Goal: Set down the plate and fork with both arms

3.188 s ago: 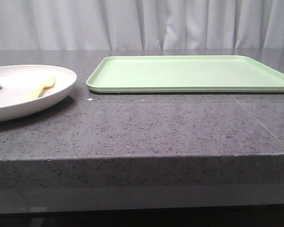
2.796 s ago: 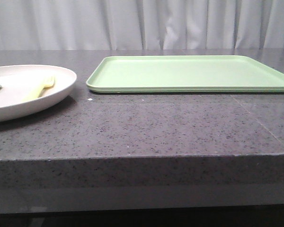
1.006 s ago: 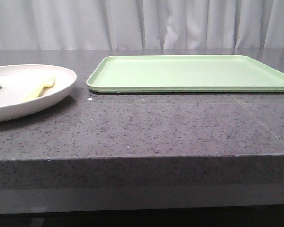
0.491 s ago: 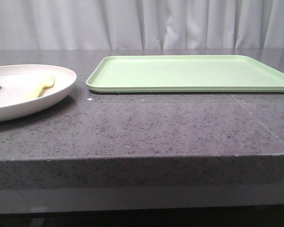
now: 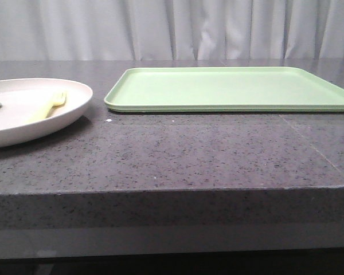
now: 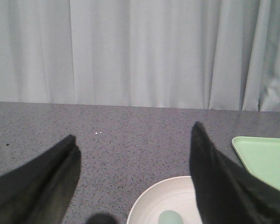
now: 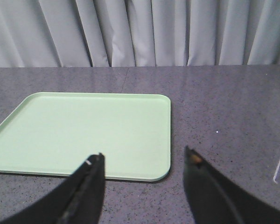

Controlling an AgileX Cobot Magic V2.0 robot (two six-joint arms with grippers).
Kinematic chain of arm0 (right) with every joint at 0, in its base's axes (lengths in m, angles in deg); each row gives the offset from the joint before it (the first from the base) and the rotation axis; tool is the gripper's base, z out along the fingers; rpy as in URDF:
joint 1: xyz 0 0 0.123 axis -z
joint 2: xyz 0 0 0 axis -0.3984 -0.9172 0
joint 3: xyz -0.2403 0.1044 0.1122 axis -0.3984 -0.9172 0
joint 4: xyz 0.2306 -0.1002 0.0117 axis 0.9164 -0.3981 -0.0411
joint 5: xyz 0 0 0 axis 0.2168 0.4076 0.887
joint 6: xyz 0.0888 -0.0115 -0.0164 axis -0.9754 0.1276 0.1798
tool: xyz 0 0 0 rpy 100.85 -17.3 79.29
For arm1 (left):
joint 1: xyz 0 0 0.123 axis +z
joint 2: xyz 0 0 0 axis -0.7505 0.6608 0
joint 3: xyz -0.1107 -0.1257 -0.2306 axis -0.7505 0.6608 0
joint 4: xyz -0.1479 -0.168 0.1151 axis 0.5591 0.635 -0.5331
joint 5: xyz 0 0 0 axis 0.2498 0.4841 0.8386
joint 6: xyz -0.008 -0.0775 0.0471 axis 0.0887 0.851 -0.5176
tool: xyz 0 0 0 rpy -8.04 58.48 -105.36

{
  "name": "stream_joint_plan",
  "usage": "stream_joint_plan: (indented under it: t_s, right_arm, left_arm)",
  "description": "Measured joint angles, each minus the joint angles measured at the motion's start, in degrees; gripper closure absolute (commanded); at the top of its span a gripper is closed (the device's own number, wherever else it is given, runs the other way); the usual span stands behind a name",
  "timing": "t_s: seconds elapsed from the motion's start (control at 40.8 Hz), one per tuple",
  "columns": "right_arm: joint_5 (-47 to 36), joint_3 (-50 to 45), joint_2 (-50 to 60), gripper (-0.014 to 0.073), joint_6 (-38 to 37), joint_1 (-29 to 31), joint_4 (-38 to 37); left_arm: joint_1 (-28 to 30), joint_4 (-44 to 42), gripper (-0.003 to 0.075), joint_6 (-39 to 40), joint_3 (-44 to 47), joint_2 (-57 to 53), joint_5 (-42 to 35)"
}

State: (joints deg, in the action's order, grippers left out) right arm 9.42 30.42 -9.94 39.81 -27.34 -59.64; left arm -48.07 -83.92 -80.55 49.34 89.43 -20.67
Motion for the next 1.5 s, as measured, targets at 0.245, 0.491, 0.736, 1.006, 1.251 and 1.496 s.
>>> stream_joint_plan:
  t_s: [0.245, 0.491, 0.736, 1.006, 1.251, 1.496]
  right_arm:
    - [0.5, 0.0, 0.0, 0.0061, 0.0, 0.0, 0.0]
    - [0.6, 0.0, 0.0, 0.0061, 0.0, 0.0, 0.0]
    - [0.6, 0.0, 0.0, 0.0061, 0.0, 0.0, 0.0]
    - [0.6, 0.0, 0.0, 0.0061, 0.0, 0.0, 0.0]
    - [0.6, 0.0, 0.0, 0.0061, 0.0, 0.0, 0.0]
    - [0.6, 0.0, 0.0, 0.0061, 0.0, 0.0, 0.0]
  left_arm:
    - [0.0, 0.0, 0.0154, 0.0, 0.0, 0.0, 0.0]
    - [0.0, 1.9, 0.0154, 0.0, 0.0, 0.6, 0.4]
    - [0.0, 2.0, 0.0154, 0.0, -5.8, 12.6, 8.9]
    - [0.0, 1.5, 0.0154, 0.0, -21.9, 33.3, 28.0]
    - [0.0, 0.0, 0.0154, 0.0, -31.2, 46.8, 38.3]
    - [0.0, -1.3, 0.0154, 0.4, -32.0, 54.3, 39.4]
